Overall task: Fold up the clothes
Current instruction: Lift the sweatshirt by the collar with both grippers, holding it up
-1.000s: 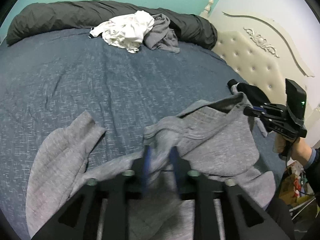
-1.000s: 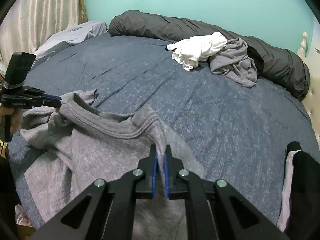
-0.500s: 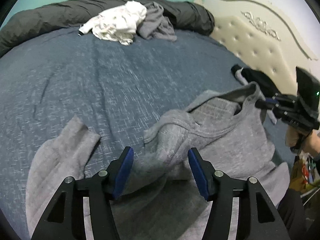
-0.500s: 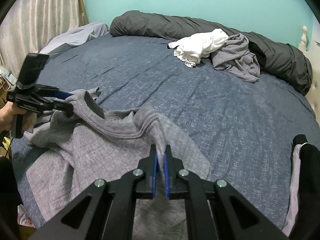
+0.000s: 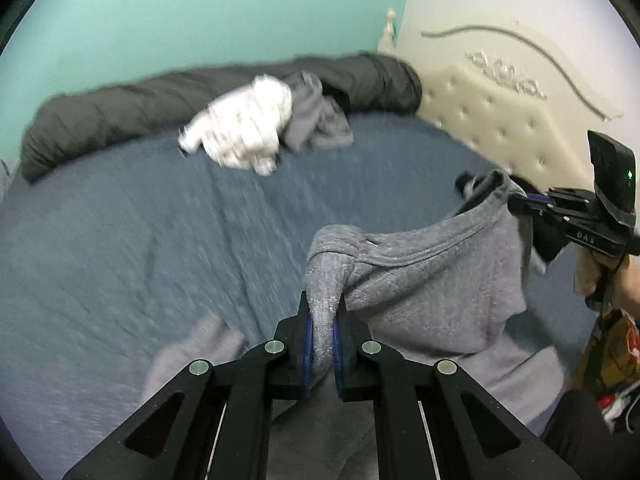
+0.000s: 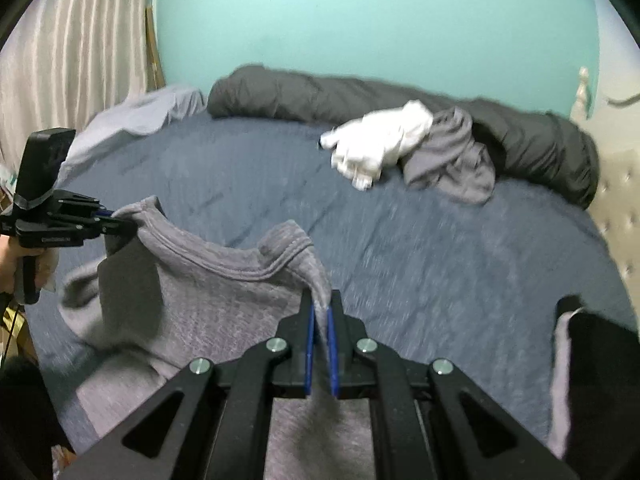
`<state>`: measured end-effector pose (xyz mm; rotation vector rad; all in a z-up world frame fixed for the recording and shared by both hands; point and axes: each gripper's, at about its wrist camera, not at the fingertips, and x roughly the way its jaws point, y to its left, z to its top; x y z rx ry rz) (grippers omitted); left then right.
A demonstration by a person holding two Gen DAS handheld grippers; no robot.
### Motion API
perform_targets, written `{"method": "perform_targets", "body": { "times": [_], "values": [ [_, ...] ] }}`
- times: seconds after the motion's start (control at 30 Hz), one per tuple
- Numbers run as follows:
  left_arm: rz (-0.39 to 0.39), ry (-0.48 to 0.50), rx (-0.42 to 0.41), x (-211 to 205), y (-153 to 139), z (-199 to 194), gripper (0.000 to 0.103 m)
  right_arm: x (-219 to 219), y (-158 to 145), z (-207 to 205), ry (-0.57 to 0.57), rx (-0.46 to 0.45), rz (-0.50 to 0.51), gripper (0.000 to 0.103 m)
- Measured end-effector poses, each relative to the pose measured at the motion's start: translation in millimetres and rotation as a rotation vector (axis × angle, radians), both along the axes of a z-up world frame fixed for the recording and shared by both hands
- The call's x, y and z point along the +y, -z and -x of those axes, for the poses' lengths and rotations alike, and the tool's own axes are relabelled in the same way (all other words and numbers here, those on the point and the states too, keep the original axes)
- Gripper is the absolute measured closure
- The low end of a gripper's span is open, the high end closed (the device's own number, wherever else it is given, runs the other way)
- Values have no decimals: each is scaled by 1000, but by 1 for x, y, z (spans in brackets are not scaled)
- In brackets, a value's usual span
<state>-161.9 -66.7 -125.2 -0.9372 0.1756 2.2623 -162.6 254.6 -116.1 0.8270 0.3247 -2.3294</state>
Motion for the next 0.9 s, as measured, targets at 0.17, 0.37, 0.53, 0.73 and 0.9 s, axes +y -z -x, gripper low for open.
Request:
{"method": "perform_targets", "body": {
  "times": [0.17,0.37,0.53,0.73,0.9],
  "values": [
    [-15,-16,117,-8,-91,-23,96,3,-80,-19,23,91,46,98],
    [-48,-34,243,-18,-193,-52,96,9,-189,-46,43,215,92,98],
    [-79,-49,327,-25,-267,-74,96,10,-265,-67,55,308,108,98],
    [-113,-62,400,-35,-339,-98,96,12,-341,-94,65,400,111,98],
    [-136,-66,456,-43,-387,-122,96,15,-385,-118,72,462,113,98]
  ]
}}
